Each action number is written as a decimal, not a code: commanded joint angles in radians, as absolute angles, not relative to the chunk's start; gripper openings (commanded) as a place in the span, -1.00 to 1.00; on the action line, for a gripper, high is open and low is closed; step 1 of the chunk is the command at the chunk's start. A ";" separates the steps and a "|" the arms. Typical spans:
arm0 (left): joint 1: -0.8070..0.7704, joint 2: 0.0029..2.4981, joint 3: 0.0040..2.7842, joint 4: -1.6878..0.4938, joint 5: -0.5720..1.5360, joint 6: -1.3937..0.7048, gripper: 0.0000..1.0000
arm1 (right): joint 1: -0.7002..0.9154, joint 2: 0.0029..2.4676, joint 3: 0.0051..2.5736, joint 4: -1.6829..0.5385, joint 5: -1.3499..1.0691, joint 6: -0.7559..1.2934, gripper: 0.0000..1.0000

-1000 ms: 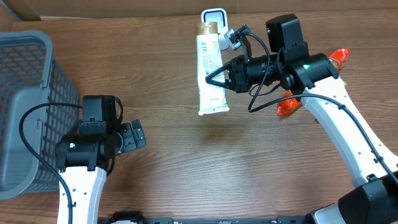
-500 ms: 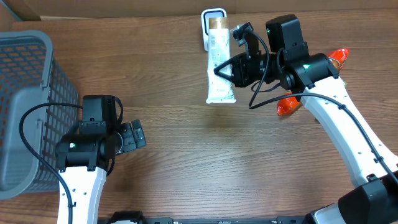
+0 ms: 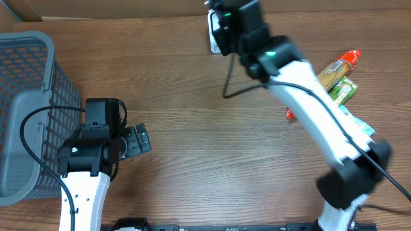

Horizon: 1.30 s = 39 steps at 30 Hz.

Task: Scan the item barcode
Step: 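Hold the white tube in front of the white scanner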

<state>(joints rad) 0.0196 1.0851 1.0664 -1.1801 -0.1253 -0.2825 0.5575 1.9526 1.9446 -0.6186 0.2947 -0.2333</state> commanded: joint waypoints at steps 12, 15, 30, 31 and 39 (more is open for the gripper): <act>0.019 1.087 1.066 -1.177 -0.138 -0.292 0.99 | 0.478 2.325 1.964 -0.122 0.676 -0.913 -0.93; 0.019 1.087 1.066 -1.177 -0.138 -0.292 0.99 | 0.459 2.368 1.964 -0.076 0.663 -0.921 -0.93; 0.019 1.087 1.066 -1.177 -0.138 -0.292 0.99 | 0.448 2.406 1.964 -0.053 0.582 -0.963 -0.93; 0.019 1.087 1.066 -1.177 -0.138 -0.292 0.99 | 0.448 2.406 1.964 -0.056 0.583 -0.977 -0.93; 0.019 1.087 1.066 -1.177 -0.138 -0.292 0.99 | 0.471 2.405 1.964 -0.058 0.618 -0.977 -0.93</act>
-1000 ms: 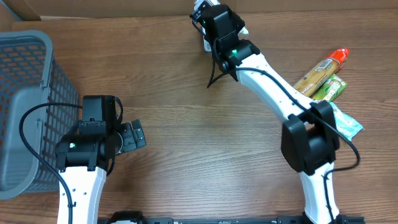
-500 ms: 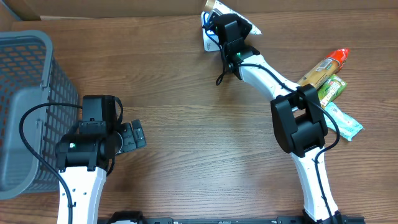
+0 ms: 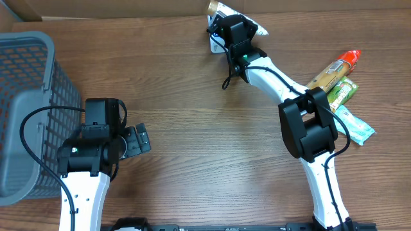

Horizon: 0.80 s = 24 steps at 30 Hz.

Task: Scan the item barcode
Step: 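Hold the white tube in front of the white scanner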

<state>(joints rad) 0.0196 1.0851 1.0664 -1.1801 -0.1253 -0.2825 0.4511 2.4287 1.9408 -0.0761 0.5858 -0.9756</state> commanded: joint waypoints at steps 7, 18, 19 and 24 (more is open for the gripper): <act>0.019 1.087 1.066 -1.177 -0.138 -0.292 0.99 | 0.482 2.384 1.964 -0.113 0.634 -0.976 -0.93; 0.019 1.087 1.066 -1.177 -0.138 -0.292 0.99 | 0.539 2.139 1.964 -0.572 0.350 -0.661 -0.93; 0.019 1.087 1.066 -1.177 -0.138 -0.292 0.99 | 0.541 2.106 1.964 -0.638 0.270 -0.604 -0.93; 0.019 1.087 1.066 -1.177 -0.138 -0.292 0.99 | 0.508 1.964 1.964 -0.892 -0.022 -0.036 -0.93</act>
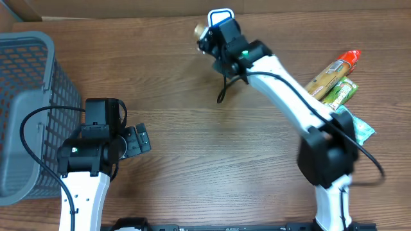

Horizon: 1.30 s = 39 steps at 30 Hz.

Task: Scan the item barcode
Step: 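Hold the white tube in front of the white scanner, then carry the white tube right and release it beside the wipes pack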

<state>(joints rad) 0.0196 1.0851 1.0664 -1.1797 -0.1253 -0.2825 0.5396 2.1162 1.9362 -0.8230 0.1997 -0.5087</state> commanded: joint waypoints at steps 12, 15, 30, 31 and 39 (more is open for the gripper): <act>0.019 1.087 1.066 -1.177 -0.138 -0.292 0.99 | 0.184 1.944 1.813 -1.131 0.051 0.749 -0.93; 0.019 1.087 1.066 -1.177 -0.138 -0.292 0.99 | 0.071 1.944 1.773 -1.194 0.051 0.887 -0.93; 0.019 1.087 1.066 -1.177 -0.138 -0.292 0.99 | -0.171 1.944 1.605 -1.365 0.133 1.096 -0.93; 0.019 1.087 1.066 -1.177 -0.138 -0.292 0.99 | -0.170 1.944 1.582 -1.340 0.175 1.095 -0.78; 0.019 1.087 1.066 -1.177 -0.138 -0.292 0.99 | -0.169 1.941 1.592 -1.261 0.106 0.793 1.00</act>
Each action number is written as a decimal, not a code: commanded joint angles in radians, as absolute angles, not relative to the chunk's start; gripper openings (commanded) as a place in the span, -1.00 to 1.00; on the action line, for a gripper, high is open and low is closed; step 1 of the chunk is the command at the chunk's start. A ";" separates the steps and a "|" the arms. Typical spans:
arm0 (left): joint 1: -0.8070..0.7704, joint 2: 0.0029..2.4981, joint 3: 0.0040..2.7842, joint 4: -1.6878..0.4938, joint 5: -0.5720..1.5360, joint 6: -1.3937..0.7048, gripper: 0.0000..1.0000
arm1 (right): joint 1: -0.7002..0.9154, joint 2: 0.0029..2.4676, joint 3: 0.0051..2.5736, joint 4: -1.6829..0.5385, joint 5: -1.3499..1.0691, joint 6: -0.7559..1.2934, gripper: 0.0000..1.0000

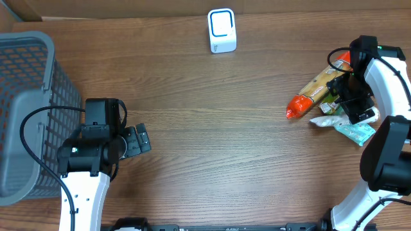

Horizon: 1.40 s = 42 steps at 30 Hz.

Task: Scan the item barcode
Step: 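Carry the white tube right and release it beside the wipes pack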

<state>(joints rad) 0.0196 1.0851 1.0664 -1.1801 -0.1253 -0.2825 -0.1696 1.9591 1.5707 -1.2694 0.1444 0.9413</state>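
The white scanner (pixel 221 30) with its blue-rimmed face stands at the far middle of the table, with nothing near it. A tan packet with an orange-red end (pixel 309 94) lies at the left of the item pile on the right. My right gripper (pixel 343 95) is over the packet's right end, among the pile. Its jaws are hidden by the wrist, so the grip cannot be told. My left gripper (pixel 139 141) stands open and empty at the left, beside the basket.
A grey mesh basket (pixel 29 70) fills the left edge. The pile also holds a green packet (pixel 330 97), a white one (pixel 324 120) and a teal one (pixel 356 132). Another orange cap (pixel 343 59) peeks out behind the right arm.
My right arm has moved from beside the scanner to the pile at the right edge. A tan packet with an orange-red end now lies left of the pile. The left arm is unchanged.
My right gripper first covered the scanner at the far edge. Then it held a tan item just behind the scanner, then just left of it with the scanner's face showing. Now it is back at the pile and the scanner stands alone.
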 commanded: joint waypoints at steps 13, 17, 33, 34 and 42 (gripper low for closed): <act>0.019 1.087 1.066 -1.177 -0.138 -0.292 0.99 | 0.007 1.547 1.678 -1.285 0.019 0.463 1.00; 0.019 1.087 1.066 -1.177 -0.138 -0.292 0.99 | 0.096 1.395 1.677 -1.296 0.013 0.463 1.00; 0.019 1.087 1.066 -1.177 -0.138 -0.292 0.99 | 0.155 1.217 1.677 -1.378 0.018 0.463 1.00; 0.019 1.087 1.066 -1.177 -0.138 -0.292 0.99 | 0.155 1.211 1.677 -1.378 0.031 0.463 1.00; 0.019 1.087 1.066 -1.177 -0.138 -0.292 0.99 | 0.157 1.113 1.673 -1.393 0.094 0.463 1.00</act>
